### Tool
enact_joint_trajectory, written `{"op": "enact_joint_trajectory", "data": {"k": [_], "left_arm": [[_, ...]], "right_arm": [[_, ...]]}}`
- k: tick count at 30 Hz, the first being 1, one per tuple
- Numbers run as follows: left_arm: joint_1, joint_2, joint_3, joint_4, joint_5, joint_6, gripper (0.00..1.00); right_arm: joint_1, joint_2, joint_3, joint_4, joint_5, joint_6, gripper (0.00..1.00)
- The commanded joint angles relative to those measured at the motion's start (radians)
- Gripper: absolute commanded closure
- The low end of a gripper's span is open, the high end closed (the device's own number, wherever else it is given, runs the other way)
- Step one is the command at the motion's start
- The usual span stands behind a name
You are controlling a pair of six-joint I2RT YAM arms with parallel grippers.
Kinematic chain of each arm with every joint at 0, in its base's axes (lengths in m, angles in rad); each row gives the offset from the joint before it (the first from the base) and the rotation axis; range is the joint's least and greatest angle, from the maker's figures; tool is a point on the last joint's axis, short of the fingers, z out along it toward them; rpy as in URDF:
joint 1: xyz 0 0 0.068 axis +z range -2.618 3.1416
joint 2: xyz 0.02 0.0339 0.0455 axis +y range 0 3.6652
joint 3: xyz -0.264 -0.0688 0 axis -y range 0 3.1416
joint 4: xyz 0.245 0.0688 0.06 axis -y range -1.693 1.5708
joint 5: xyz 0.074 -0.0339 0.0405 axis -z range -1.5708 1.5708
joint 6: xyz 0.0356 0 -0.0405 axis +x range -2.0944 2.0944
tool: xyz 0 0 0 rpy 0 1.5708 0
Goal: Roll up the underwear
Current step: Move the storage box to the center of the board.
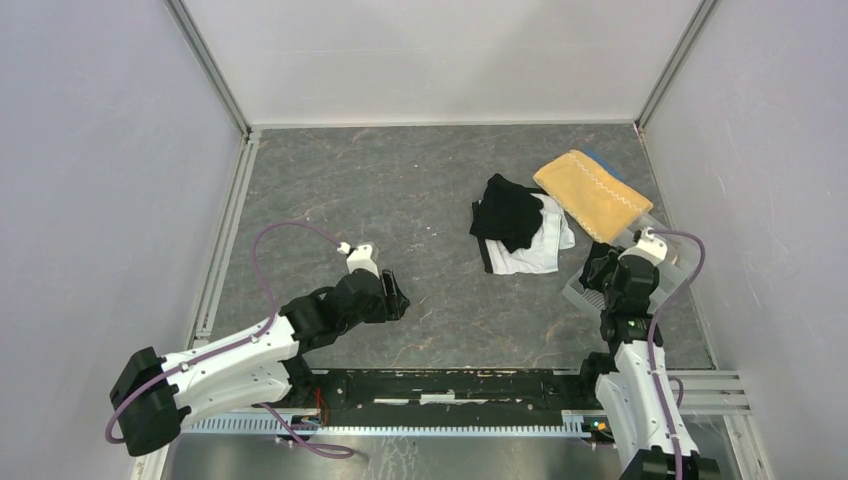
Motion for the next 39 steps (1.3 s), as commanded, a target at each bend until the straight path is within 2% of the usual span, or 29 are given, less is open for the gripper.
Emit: {"op": "enact_joint_trajectory", "data": {"k": [1,5,13,16,21,25,28,31,35,39], "left_arm": [[0.003,-0.012,-0.01,0.031,-0.008,-0.02,0.36],[0.002,-0.021,-0.007,0.009,-0.032,-0.034,0.36],[0.002,-0.064,-0.006,-0.031,-0.064,-0.053,0.36],[0.002,-0.069,-0.002,-0.045,-0.072,-0.057,0.36],[0.002,-0.086,0.009,-0.081,-0.097,-0.071,0.36],[0.003,-0.124,0.026,-0.159,-0.151,-0.103,0.36],[0.003,-0.173,0.037,-0.231,-0.198,-0.136,0.36],[0.003,-0.229,0.047,-0.284,-0.23,-0.15,0.35],[0.003,-0.289,0.053,-0.333,-0.252,-0.161,0.34],[0.003,-0.317,0.049,-0.354,-0.268,-0.172,0.33]], "right_arm": [[0.08,0.005,-0.048,-0.095,-0.101,0.048,1.0],[0.192,-0.014,-0.053,-0.098,-0.092,0.114,1.0],[0.532,-0.036,-0.074,-0.064,0.048,0.332,1.0],[0.647,0.001,-0.061,-0.029,0.083,0.385,1.0],[0.953,0.201,0.031,0.073,0.254,0.469,1.0],[1.201,0.464,0.183,0.168,0.379,0.488,1.0],[1.28,0.654,0.328,0.233,0.393,0.443,1.0],[1.307,0.747,0.476,0.25,0.399,0.364,1.0],[1.308,0.75,0.587,0.248,0.372,0.179,1.0],[1.307,0.667,0.604,0.208,0.312,-0.017,1.0]]}}
